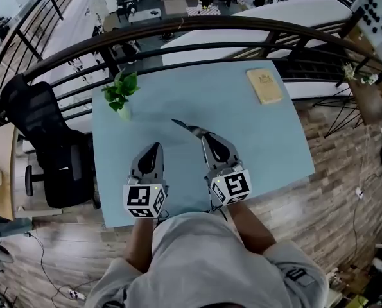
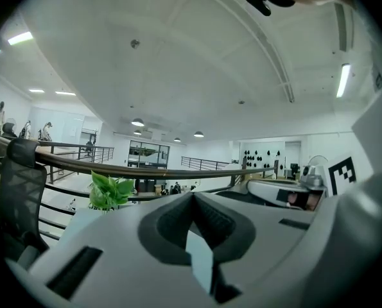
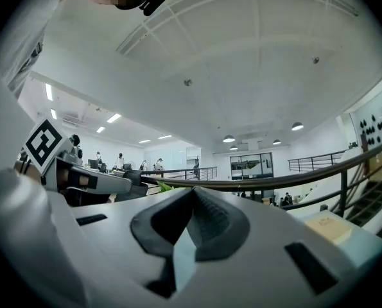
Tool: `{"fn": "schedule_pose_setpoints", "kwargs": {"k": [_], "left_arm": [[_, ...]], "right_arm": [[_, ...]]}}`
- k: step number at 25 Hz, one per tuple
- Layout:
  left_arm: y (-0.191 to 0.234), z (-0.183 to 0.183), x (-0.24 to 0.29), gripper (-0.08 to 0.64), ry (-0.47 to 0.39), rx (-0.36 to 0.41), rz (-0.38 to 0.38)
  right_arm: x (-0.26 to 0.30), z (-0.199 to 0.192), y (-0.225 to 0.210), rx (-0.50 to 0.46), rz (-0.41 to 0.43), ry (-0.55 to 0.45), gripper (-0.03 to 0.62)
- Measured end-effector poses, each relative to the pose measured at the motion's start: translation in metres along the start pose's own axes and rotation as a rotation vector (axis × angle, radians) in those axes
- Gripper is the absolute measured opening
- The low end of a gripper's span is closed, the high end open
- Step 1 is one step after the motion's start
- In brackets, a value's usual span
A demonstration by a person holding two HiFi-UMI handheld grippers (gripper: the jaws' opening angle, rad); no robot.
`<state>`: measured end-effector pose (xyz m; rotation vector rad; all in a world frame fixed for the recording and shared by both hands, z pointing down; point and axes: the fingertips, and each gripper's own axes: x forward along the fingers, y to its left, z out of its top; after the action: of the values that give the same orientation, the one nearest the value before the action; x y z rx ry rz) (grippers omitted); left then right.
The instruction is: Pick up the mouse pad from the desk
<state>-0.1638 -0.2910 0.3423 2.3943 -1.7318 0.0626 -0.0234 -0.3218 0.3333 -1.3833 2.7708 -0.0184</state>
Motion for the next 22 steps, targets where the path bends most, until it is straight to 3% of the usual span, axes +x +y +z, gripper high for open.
{"fn": "schedule_pose_setpoints", "kwargs": {"k": [12,22], "left_arm": [[0.028,0.019,-0.021,0.011,-0.051,0.005,0.073],[0.03,0.018,-0.019,0.011,-0.05,0.006,0.067]], "right_arm": [[0.019,0.023,0.017,-0.028,0.051,-0.026,0.014],[0.021,0.021,0.019,-0.03,0.053,-0.016,0.014]]}}
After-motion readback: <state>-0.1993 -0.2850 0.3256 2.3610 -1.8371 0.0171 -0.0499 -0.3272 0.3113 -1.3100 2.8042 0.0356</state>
